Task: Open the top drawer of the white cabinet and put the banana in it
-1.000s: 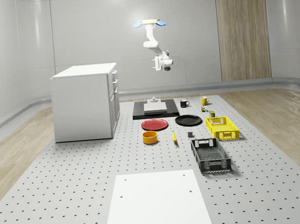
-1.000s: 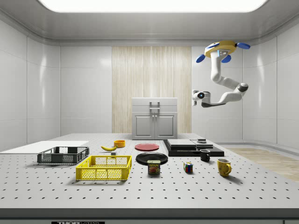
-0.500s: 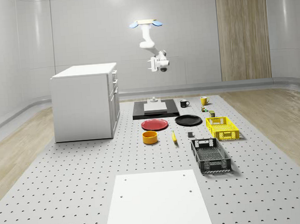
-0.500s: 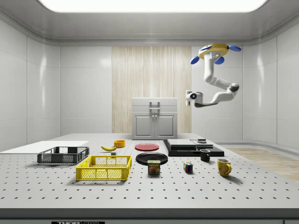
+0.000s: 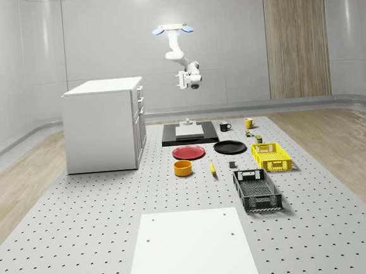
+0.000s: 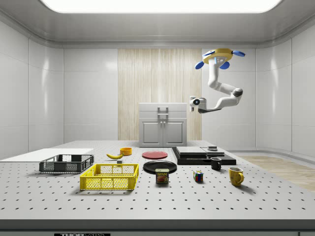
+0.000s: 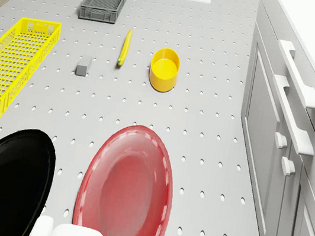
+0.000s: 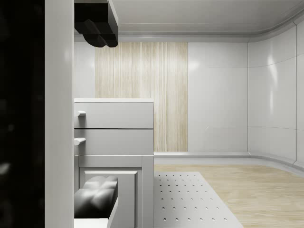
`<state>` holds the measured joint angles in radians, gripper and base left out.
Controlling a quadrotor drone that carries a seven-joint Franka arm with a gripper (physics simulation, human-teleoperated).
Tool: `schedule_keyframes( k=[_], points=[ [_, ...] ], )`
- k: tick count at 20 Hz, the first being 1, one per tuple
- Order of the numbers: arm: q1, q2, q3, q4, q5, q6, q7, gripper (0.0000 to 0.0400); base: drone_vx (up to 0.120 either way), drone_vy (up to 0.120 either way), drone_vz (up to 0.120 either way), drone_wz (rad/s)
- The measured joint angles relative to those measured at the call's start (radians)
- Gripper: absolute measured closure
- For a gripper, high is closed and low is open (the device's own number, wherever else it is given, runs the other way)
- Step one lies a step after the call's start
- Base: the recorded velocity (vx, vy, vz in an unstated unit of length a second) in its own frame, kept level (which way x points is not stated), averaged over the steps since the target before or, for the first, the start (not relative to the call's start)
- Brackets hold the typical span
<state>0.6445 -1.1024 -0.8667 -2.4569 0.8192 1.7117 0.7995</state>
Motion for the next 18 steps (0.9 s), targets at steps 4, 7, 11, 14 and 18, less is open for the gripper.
schedule_keyframes(
  k=[4,7,11,14,18],
  points=[
    [0.008,-0.009,-0.003,-0.001,-0.008,0.008,0.006,0.0000,0.120,-0.120,0.000,0.000],
    [0.014,-0.016,-0.004,-0.002,-0.013,0.014,0.011,0.0000,0.120,-0.120,0.000,0.000],
    [0.022,-0.024,-0.007,-0.003,-0.020,0.021,0.016,0.0000,0.120,-0.120,0.000,0.000],
    [0.027,-0.030,-0.008,-0.004,-0.025,0.025,0.021,0.0000,0.120,-0.120,0.000,0.000],
    [0.033,-0.038,-0.010,-0.005,-0.031,0.032,0.026,0.0000,0.120,-0.040,0.000,0.000]
  ],
)
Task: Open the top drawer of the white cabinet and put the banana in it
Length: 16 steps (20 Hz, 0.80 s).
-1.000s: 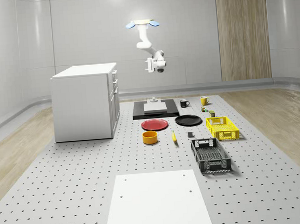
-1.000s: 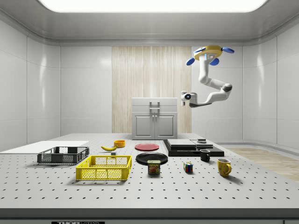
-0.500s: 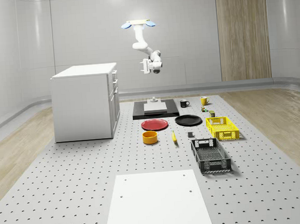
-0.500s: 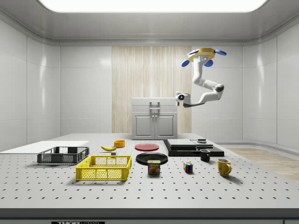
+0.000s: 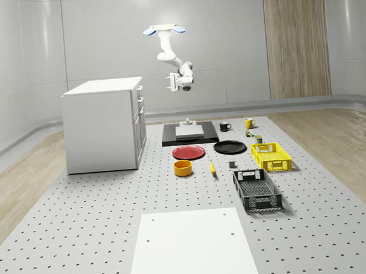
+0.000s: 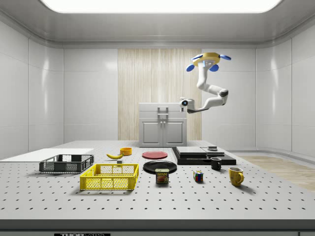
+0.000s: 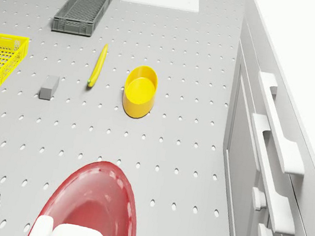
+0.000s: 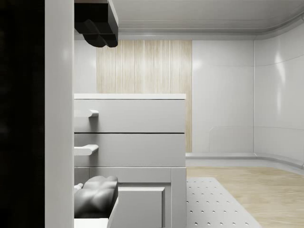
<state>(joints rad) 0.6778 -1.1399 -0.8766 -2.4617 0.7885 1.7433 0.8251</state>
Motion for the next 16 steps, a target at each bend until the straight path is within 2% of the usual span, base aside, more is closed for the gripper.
schedule_keyframes(
  k=[8,16],
  points=[
    [0.012,-0.013,-0.003,-0.002,-0.011,0.011,0.009,0.0000,0.120,0.000,0.000,0.000],
    [0.021,-0.025,-0.006,-0.003,-0.021,0.020,0.018,0.0000,0.120,-0.105,0.000,0.000]
  ],
)
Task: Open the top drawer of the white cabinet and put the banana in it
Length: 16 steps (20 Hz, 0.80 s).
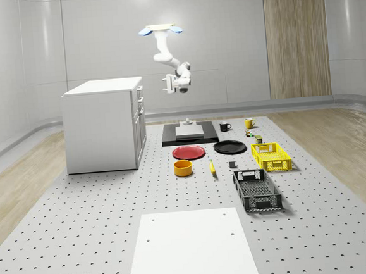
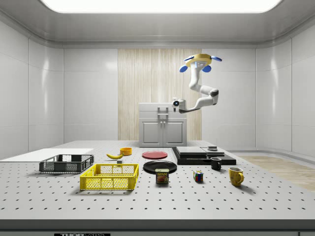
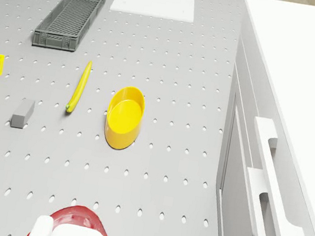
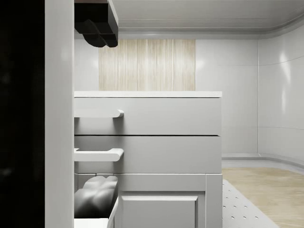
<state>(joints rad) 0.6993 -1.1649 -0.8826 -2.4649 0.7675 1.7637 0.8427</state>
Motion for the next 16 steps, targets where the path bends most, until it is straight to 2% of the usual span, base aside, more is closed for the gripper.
schedule_keyframes(
  k=[5,9,16],
  points=[
    [0.005,-0.006,-0.001,-0.001,-0.005,0.005,0.005,0.0000,0.120,0.000,0.000,0.000],
    [0.009,-0.011,-0.003,-0.001,-0.010,0.009,0.008,0.0000,0.120,-0.100,0.000,0.000],
    [0.016,-0.019,-0.004,-0.002,-0.016,0.015,0.013,0.0000,0.120,0.000,0.000,0.000]
  ],
)
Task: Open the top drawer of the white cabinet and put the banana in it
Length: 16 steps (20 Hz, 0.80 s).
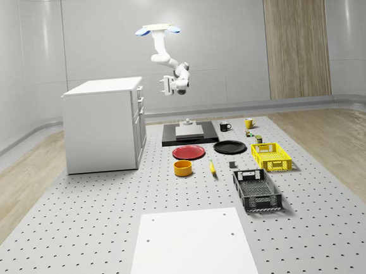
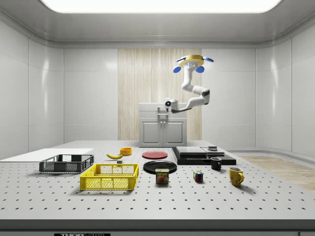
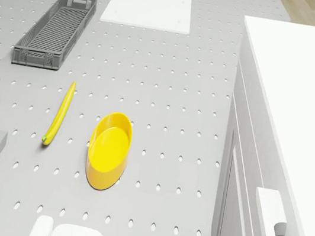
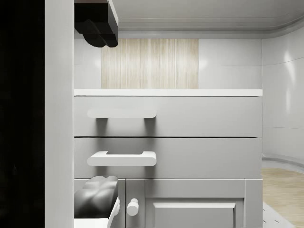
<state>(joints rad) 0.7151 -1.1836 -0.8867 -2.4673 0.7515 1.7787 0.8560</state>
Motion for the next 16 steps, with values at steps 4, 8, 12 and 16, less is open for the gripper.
schedule_keyframes(
  k=[4,8,12,16],
  points=[
    [0.004,-0.003,0.006,-0.007,0.003,0.012,0.001,0.0000,0.030,0.000,0.000,0.000],
    [0.010,-0.004,0.030,-0.030,0.022,0.044,-0.004,0.0000,0.000,0.000,0.000,0.000],
    [0.019,-0.001,0.062,-0.057,0.051,0.085,-0.012,0.0000,0.000,0.000,0.000,0.000],
    [0.031,0.005,0.098,-0.084,0.086,0.131,-0.024,0.0000,0.000,0.000,0.000,0.000]
  ],
)
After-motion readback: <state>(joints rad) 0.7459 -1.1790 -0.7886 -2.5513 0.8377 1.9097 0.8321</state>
